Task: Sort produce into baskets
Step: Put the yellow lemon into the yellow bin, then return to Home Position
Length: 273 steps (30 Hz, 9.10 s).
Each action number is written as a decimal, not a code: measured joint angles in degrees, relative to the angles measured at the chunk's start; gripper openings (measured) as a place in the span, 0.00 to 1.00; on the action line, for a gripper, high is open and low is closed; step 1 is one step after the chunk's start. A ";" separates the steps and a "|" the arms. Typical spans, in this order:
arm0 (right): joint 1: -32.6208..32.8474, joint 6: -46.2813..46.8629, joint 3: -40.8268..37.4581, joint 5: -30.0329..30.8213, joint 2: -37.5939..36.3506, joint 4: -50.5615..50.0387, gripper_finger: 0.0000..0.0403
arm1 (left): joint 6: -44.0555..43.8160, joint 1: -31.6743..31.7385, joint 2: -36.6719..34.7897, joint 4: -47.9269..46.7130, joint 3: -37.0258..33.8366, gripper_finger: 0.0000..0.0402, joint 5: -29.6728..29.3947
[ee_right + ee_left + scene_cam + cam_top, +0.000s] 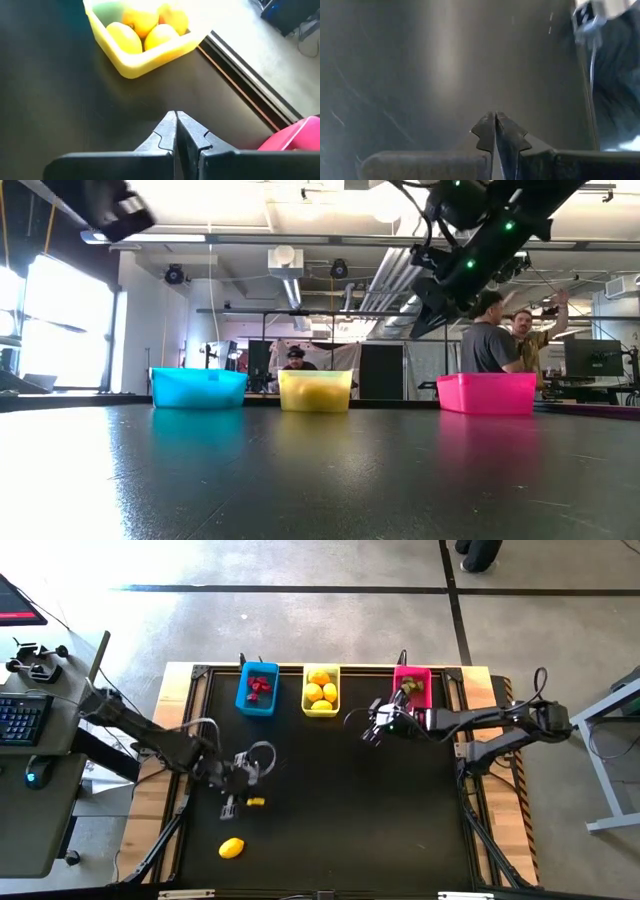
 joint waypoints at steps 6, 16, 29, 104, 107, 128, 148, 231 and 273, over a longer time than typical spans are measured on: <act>2.22 0.29 0.00 2.45 0.00 0.28 0.00 | -12.08 -8.13 5.88 -3.21 0.51 0.00 -0.07; 2.10 -0.93 0.00 3.52 0.00 0.24 0.00 | -33.90 -19.18 12.39 -3.03 0.51 0.14 5.02; 2.10 -1.60 0.00 3.47 0.00 0.24 0.00 | -48.19 -22.86 17.33 0.23 0.53 0.56 7.95; 1.99 -0.17 -0.02 3.43 0.00 -1.51 0.00 | 30.47 44.86 27.91 0.60 18.60 0.31 -6.08; 1.99 -0.20 -0.02 3.43 0.00 -1.51 0.00 | 31.23 46.75 32.36 -1.11 24.51 0.31 -6.07; 1.99 -0.63 -0.02 3.44 0.00 -2.82 0.00 | 27.61 52.27 48.18 -5.30 37.14 0.30 -1.25; 1.98 -0.63 -0.02 3.45 0.00 -2.82 0.00 | 29.34 51.35 46.80 -7.02 37.14 0.62 -2.34; -3.72 -17.61 -16.06 -16.31 0.02 33.51 0.00 | 38.24 45.94 45.64 35.09 36.18 0.00 11.39; -0.91 -17.14 -42.07 -14.52 -26.92 53.84 0.00 | 32.58 48.99 5.70 92.99 -33.81 0.00 10.07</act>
